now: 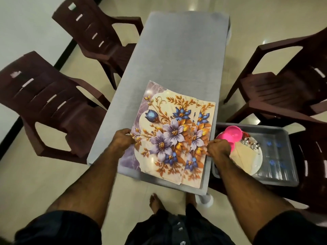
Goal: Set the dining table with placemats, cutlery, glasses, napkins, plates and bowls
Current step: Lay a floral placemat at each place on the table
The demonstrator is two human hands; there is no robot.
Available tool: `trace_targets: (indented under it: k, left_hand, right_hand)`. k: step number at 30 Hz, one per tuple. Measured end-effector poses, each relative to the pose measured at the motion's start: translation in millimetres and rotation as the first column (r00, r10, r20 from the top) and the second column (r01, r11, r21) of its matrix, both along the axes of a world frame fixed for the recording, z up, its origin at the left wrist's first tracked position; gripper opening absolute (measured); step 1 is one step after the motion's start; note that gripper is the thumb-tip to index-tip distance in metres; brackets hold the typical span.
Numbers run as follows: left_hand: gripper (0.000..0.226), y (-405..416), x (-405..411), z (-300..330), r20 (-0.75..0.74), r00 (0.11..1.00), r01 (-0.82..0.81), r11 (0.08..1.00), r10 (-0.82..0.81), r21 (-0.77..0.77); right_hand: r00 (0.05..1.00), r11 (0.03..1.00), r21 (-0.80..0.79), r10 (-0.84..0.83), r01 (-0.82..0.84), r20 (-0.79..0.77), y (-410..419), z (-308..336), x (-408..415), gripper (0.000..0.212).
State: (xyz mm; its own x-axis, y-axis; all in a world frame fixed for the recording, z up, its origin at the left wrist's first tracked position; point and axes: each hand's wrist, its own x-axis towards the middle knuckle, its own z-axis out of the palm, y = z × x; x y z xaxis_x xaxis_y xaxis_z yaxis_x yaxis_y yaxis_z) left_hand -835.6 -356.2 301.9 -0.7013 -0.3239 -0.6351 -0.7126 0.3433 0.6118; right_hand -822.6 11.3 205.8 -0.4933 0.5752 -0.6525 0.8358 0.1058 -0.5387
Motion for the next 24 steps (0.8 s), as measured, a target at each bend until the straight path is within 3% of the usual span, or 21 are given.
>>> trace_targets:
  k: [2, 4, 5, 6, 7, 8, 9, 12, 15, 18, 21, 24]
  left_hand:
    - [0.023, 1, -5, 1, -0.003, 1.0, -0.013, 1.0, 0.014, 0.02]
    - [0.025, 0, -8, -1, 0.007, 1.0, -0.024, 0.999, 0.023, 0.025]
    - [0.025, 0, -8, -1, 0.013, 1.0, -0.021, 0.999, 0.021, 0.025]
    - [0.024, 0, -7, -1, 0.02, 1.0, -0.016, 1.0, 0.016, 0.025]
    - [0.023, 2, -6, 0, 0.027, 1.0, -0.012, 1.0, 0.011, 0.024]
    - [0.022, 3, -5, 2, 0.028, 1.0, -0.01, 1.0, 0.009, 0.025]
    - [0.021, 5, -4, 5, 0.025, 1.0, -0.007, 1.0, 0.006, 0.02]
    - [0.015, 10, -6, 18, -0.035, 0.998, 0.056, 0.996, -0.058, -0.074]
    - [0.013, 11, -20, 46, -0.161, 0.947, 0.212, 0.919, -0.277, -0.332]
    - [0.019, 15, -41, 87, -0.194, 0.869, 0.319, 0.816, -0.454, -0.481]
    - [0.017, 19, -55, 123, -0.17, 0.774, 0.452, 0.72, -0.61, -0.526]
    - [0.022, 20, -55, 132, -0.117, 0.704, 0.502, 0.608, -0.7, -0.615]
  right_hand:
    - [0.967, 0.954, 0.166, 0.255, -0.251, -0.007, -4, 2, 11, 0.02]
    - [0.914, 0.864, 0.299, 0.384, -0.406, 0.13, -8, 4, 14, 0.013]
    - [0.914, 0.87, 0.277, 0.384, -0.407, 0.133, -5, 12, 12, 0.008]
    - [0.952, 0.915, 0.264, 0.296, -0.306, 0.081, -3, 12, 4, 0.008]
    - [0.976, 0.968, 0.127, 0.214, -0.216, 0.03, -2, 10, -2, 0.009]
    - [0.977, 0.97, 0.119, 0.214, -0.211, -0.014, 3, 12, -3, 0.009]
    - [0.947, 0.93, 0.18, 0.314, -0.32, 0.065, 5, 16, -5, 0.008]
    - [0.821, 0.71, 0.424, 0.539, -0.563, 0.189, 4, 15, -17, 0.027]
    - [0.677, 0.606, 0.562, 0.728, -0.563, -0.107, -23, 53, -37, 0.06]
    - [0.369, 0.404, 0.812, 0.894, -0.421, -0.253, -62, 115, -70, 0.081]
    - [0.137, 0.143, 0.916, 0.986, -0.374, -0.098, -86, 179, -106, 0.076]
    - [0.009, -0.193, 0.84, 0.973, -0.507, 0.229, -88, 214, -130, 0.044]
